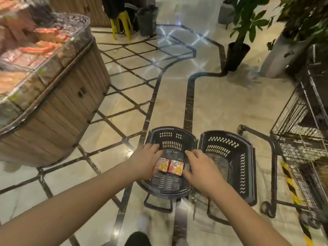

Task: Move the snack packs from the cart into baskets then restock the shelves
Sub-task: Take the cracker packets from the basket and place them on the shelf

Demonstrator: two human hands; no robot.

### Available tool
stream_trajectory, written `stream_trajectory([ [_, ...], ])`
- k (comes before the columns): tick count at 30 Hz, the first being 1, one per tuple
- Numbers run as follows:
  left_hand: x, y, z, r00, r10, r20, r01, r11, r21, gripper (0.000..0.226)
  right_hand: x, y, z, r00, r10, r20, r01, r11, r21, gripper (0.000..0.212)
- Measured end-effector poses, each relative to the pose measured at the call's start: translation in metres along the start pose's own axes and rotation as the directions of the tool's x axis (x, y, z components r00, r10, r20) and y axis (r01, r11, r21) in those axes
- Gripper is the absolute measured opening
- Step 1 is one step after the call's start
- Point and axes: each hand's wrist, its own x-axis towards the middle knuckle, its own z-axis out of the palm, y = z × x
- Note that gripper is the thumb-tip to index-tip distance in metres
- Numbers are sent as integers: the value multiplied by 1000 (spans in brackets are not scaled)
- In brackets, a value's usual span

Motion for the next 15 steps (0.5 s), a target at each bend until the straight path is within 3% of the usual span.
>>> stream_trajectory([
  [7,110,-59,30,985,58,163,-52,998,-38,81,104,26,30,988,100,117,-100,995,-3,65],
  [15,225,-100,105,955,101,278,-64,988,-139,74,208,50,101,960,118,252,-149,983,107,60],
])
